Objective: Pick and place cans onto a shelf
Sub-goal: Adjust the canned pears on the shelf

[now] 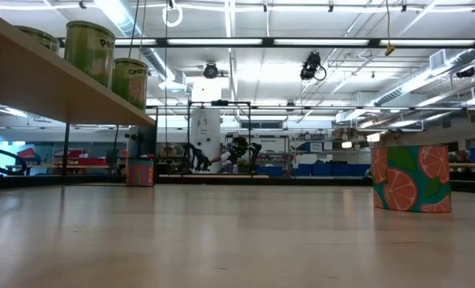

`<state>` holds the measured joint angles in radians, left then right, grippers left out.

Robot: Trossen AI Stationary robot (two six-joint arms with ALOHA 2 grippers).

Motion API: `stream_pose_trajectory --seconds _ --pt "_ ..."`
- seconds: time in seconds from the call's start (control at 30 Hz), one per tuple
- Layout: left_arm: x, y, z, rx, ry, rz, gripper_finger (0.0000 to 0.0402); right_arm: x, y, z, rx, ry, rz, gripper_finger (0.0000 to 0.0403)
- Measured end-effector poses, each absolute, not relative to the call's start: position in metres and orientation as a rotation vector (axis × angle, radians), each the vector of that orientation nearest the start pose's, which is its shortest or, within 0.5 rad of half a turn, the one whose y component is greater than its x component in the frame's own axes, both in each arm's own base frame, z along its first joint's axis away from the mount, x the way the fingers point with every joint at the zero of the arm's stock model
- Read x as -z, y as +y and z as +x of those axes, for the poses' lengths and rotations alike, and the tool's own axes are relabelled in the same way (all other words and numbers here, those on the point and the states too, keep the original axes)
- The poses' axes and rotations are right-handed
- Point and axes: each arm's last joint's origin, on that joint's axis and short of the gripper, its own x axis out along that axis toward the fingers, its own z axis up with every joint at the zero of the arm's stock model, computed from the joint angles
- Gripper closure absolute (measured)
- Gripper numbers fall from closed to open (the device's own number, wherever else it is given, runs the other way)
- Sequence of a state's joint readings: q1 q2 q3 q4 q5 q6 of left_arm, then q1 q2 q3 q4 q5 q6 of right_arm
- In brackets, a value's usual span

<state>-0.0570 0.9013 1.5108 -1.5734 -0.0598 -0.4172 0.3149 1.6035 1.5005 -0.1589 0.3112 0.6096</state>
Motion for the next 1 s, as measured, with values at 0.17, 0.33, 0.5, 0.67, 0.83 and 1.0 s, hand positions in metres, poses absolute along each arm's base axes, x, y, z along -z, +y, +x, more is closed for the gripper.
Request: stream_pose_trajectory --seconds 0.17,0.33,0.5,0.67,0.83,1.0 --pt "-0.425 0.004 0.051 -0.381 0.806 -0.301 0.0182 -0.377 0.106 0.355 0.072 0.239 0.527 0.0030" --pt "-0.425 0.006 0.051 -0.431 0.788 -0.299 0.0287 -0.378 0.105 0.356 0.075 0.234 0.529 0.0030" --pt "-0.404 0.005 0.064 -0.470 0.879 -0.308 0.0383 -0.378 0.105 0.356 0.083 0.230 0.528 0.0030" --pt "-0.373 0.003 0.077 -0.488 1.014 -0.327 0.0390 -0.378 0.106 0.355 0.084 0.230 0.529 0.0030" --pt "-0.360 0.002 0.081 -0.469 1.070 -0.346 0.0397 -0.378 0.106 0.355 0.083 0.230 0.529 0.0030" --pt "-0.369 0.002 0.078 -0.447 1.046 -0.364 0.0394 -0.378 0.106 0.355 0.080 0.231 0.529 0.0030"
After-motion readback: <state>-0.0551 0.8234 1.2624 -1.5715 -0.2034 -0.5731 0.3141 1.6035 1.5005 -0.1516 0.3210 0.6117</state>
